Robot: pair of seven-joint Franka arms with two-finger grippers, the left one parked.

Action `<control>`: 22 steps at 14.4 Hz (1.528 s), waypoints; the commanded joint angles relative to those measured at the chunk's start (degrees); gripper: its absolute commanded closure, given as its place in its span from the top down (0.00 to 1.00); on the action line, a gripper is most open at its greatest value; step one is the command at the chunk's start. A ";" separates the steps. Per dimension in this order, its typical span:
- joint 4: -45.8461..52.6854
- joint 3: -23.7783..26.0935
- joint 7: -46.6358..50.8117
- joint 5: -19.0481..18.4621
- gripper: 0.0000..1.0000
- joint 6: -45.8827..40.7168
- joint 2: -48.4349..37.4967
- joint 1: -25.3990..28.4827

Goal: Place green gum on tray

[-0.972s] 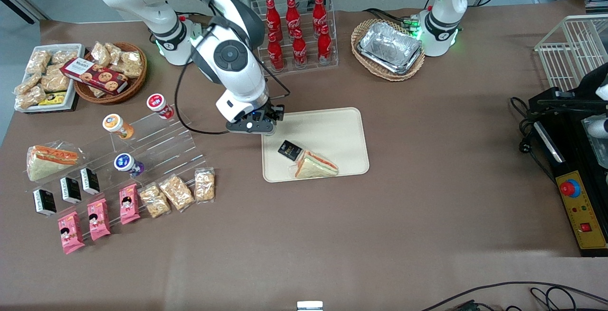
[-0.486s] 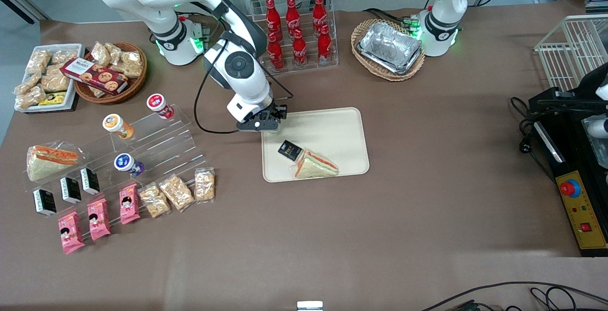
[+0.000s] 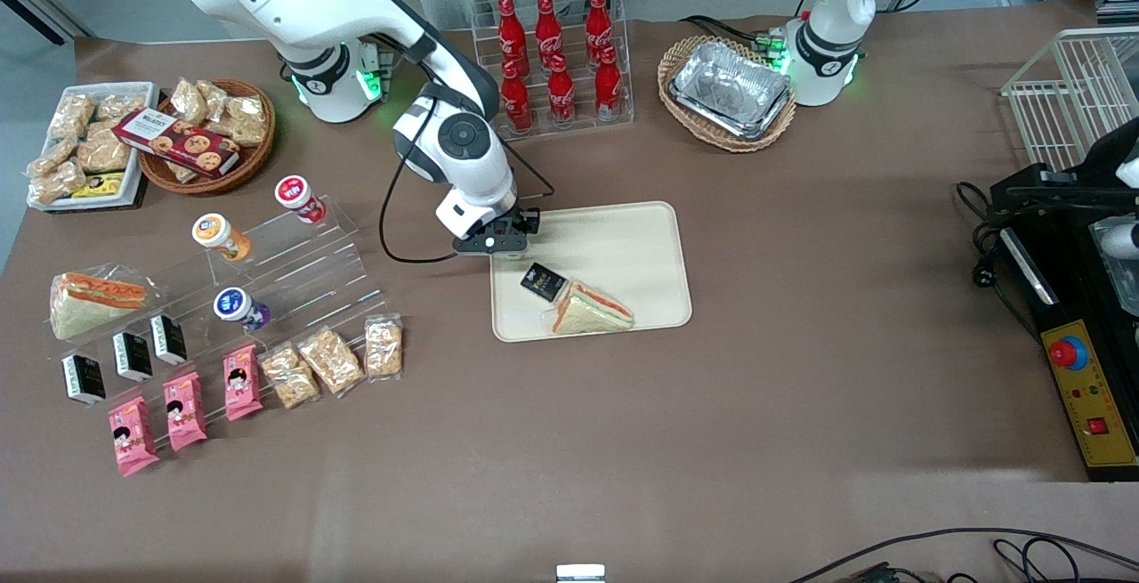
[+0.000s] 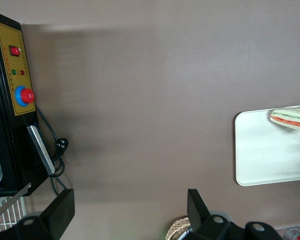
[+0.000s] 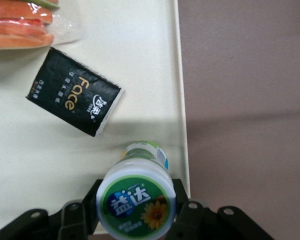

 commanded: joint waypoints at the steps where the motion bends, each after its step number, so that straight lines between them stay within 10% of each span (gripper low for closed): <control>1: 0.60 0.27 1.82 -2.03 0.42 2.06 1.54 -0.38; 2: 0.60 0.27 1.82 -2.03 0.83 2.06 1.54 -0.38; 3: 0.69 0.27 1.82 -2.03 1.00 1.97 1.46 -0.38; 9: 1.30 0.97 0.43 -0.89 1.00 -8.09 -8.80 -2.22; 13: 6.83 1.86 -11.40 10.95 1.00 -23.57 -17.85 -7.74; 22: 17.98 -28.97 -46.58 14.06 1.00 -41.34 -25.18 -9.25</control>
